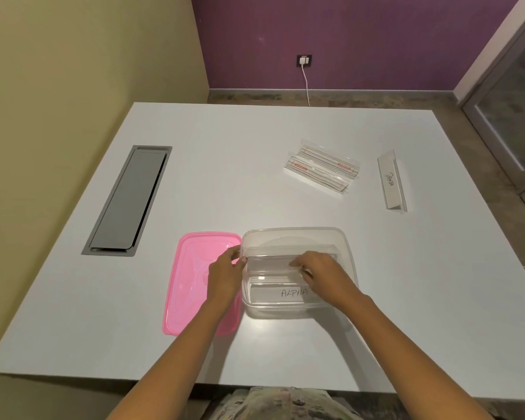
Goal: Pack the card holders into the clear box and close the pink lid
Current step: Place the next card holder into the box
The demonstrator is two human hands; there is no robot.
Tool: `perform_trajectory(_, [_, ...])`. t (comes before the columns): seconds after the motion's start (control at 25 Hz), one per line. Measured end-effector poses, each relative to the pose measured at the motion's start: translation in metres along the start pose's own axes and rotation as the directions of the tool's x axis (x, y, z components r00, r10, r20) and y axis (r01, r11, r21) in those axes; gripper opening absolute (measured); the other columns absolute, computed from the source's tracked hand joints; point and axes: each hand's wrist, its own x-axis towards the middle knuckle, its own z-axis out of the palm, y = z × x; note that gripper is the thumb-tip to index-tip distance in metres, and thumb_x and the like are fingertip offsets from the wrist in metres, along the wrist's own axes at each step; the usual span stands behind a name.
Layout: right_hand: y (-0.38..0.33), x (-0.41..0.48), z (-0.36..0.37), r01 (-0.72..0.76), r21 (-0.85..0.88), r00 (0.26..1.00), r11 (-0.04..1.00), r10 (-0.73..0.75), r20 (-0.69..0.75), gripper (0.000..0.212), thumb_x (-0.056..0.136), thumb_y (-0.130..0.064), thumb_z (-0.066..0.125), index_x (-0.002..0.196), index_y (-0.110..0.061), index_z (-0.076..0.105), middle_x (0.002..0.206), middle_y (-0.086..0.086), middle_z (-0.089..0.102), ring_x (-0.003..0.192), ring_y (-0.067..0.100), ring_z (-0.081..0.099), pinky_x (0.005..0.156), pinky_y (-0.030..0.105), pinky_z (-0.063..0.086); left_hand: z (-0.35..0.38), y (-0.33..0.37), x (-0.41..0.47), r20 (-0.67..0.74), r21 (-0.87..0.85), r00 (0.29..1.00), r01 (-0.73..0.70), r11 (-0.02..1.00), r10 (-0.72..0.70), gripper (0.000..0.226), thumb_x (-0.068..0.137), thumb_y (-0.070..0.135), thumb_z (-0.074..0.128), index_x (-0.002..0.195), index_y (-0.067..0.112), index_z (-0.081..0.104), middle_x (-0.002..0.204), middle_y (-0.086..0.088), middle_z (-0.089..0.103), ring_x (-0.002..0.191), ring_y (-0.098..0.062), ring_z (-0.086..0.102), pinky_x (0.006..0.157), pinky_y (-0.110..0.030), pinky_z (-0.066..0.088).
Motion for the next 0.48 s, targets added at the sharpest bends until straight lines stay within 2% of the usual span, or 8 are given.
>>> perform_trajectory(0.08, [0.0, 0.005, -0.015, -0.01, 0.07, 0.983, 0.997, 0.022, -0.181, 0.025, 0.087, -0.002, 0.054, 0.102, -0.015, 0.069, 0.099, 0.003, 0.07, 0.093, 0.021, 0.063, 0.082, 0.037, 0.053, 0.001, 0.002, 0.001, -0.048, 0.066, 0.997, -0.063, 0.996, 0.066, 0.045, 0.094, 0.021, 0.053, 0.138, 0.015, 0.045, 0.14, -0.004, 0.053, 0.127, -0.024, 0.05, 0.106, -0.037, 0.038])
perform_trajectory(0.2, [0.01, 0.023, -0.041, -0.073, 0.086, 0.928, 0.994, 0.099, -0.359, 0.021, 0.087, -0.003, 0.056, 0.094, -0.016, 0.07, 0.092, 0.002, 0.07, 0.08, 0.019, 0.062, 0.077, 0.036, 0.053, 0.004, 0.011, 0.011, -0.087, 0.226, 0.955, -0.257, 0.94, 0.282, 0.042, 0.095, 0.021, 0.052, 0.136, 0.018, 0.048, 0.145, 0.0, 0.047, 0.137, -0.019, 0.035, 0.112, -0.033, 0.027])
perform_trajectory(0.32, [0.026, 0.053, -0.061, -0.152, 0.083, 0.894, 0.985, 0.173, -0.414, 0.021, 0.088, -0.003, 0.054, 0.095, -0.014, 0.07, 0.096, 0.005, 0.07, 0.079, 0.02, 0.061, 0.076, 0.035, 0.053, 0.013, 0.025, 0.032, 0.005, 0.352, 0.898, -0.413, 0.84, 0.439, 0.034, 0.095, 0.019, 0.052, 0.128, 0.017, 0.057, 0.141, -0.002, 0.051, 0.141, -0.021, 0.029, 0.115, -0.033, 0.021])
perform_trajectory(0.4, [0.039, 0.076, -0.07, -0.195, 0.066, 0.881, 0.979, 0.204, -0.428, 0.022, 0.088, -0.001, 0.052, 0.099, -0.011, 0.07, 0.1, 0.008, 0.07, 0.087, 0.024, 0.062, 0.079, 0.038, 0.053, 0.021, 0.032, 0.043, 0.082, 0.356, 0.886, -0.454, 0.817, 0.457, 0.033, 0.095, 0.016, 0.051, 0.127, 0.014, 0.059, 0.138, -0.003, 0.054, 0.14, -0.022, 0.03, 0.115, -0.03, 0.022])
perform_trajectory(0.48, [0.055, 0.102, -0.076, -0.242, 0.039, 0.875, 0.97, 0.235, -0.423, 0.025, 0.088, 0.001, 0.052, 0.105, -0.008, 0.068, 0.106, 0.012, 0.068, 0.098, 0.028, 0.06, 0.082, 0.039, 0.052, 0.028, 0.034, 0.053, 0.147, 0.36, 0.878, -0.477, 0.802, 0.456, 0.032, 0.095, 0.015, 0.051, 0.126, 0.013, 0.059, 0.133, -0.005, 0.058, 0.135, -0.023, 0.039, 0.111, -0.028, 0.026])
